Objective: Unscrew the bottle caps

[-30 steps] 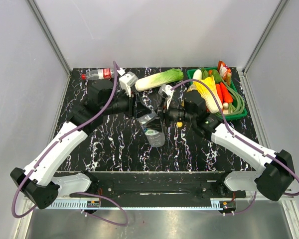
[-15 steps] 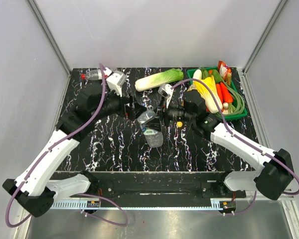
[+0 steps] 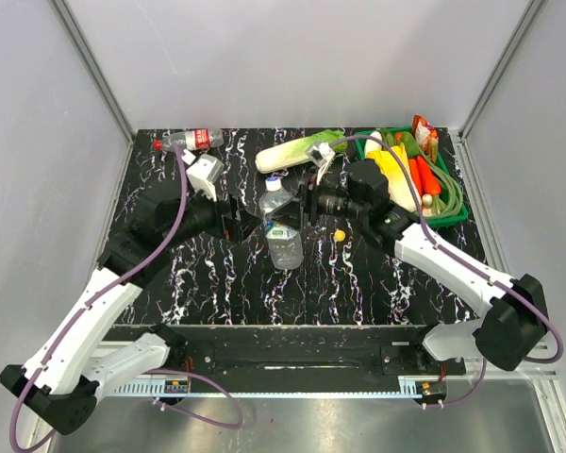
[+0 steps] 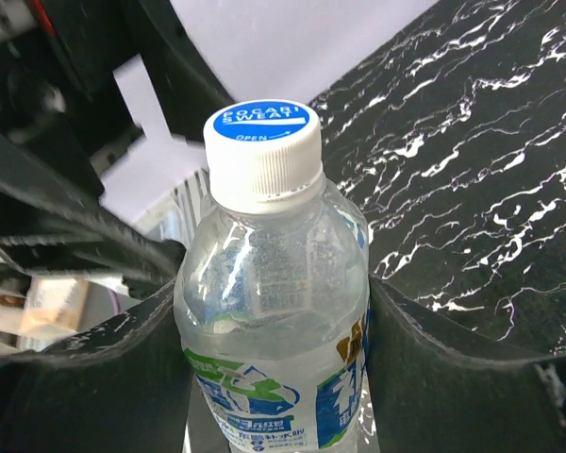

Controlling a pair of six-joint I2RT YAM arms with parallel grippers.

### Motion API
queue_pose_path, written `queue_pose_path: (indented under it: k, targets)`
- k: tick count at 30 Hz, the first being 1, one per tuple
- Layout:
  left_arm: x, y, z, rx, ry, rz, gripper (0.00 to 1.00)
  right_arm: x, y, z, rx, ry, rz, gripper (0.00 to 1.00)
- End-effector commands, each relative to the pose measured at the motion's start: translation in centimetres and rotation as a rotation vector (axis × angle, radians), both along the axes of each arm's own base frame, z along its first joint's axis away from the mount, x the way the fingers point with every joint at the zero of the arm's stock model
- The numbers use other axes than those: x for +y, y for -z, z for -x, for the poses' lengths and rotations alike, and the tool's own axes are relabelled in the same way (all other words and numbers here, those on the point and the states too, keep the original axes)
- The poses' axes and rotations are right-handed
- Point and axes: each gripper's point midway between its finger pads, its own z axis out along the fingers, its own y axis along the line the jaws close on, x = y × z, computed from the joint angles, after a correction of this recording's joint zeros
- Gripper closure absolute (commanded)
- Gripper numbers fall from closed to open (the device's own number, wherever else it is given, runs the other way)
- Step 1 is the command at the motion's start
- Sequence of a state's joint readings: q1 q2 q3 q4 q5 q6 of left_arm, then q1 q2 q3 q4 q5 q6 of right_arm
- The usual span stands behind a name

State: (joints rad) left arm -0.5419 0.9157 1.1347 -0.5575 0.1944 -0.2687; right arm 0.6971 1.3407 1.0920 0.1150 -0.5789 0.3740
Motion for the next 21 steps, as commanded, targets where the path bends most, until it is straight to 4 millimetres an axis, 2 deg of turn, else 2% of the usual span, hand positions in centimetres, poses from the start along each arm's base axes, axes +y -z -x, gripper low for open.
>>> queue_pose_path:
  k: [1, 4, 8, 12, 18, 21]
  targets:
    - [-2.8, -2.5, 1.9, -0.063, 0.195, 0.175, 0.01, -1.2, -5.7, -1.2, 0.041, -0.021, -0.192, 0.60]
    - [-4.2, -3.0, 3.2, -0.069, 0.312, 0.261, 0.01, -2.6, -7.2, -1.7, 0.096, -0.059, -0.306, 0.62]
    - [-5.5, -3.4, 4.2, -0.066, 0.433, 0.344, 0.01, -3.3, -8.8, -1.1, 0.119, -0.118, -0.387, 0.62]
    - [-6.7, -3.5, 4.3, -0.049, 0.513, 0.399, 0.01, -3.5, -9.8, -0.7, 0.106, -0.134, -0.421, 0.62]
    - [-8.1, -2.7, 2.9, 0.002, 0.545, 0.440, 0.01, -3.8, -10.7, -0.5, 0.086, -0.122, -0.447, 0.62]
    - [-8.7, -3.4, 3.2, -0.002, 0.599, 0.494, 0.01, -3.9, -10.9, -0.6, 0.082, -0.107, -0.455, 0.62]
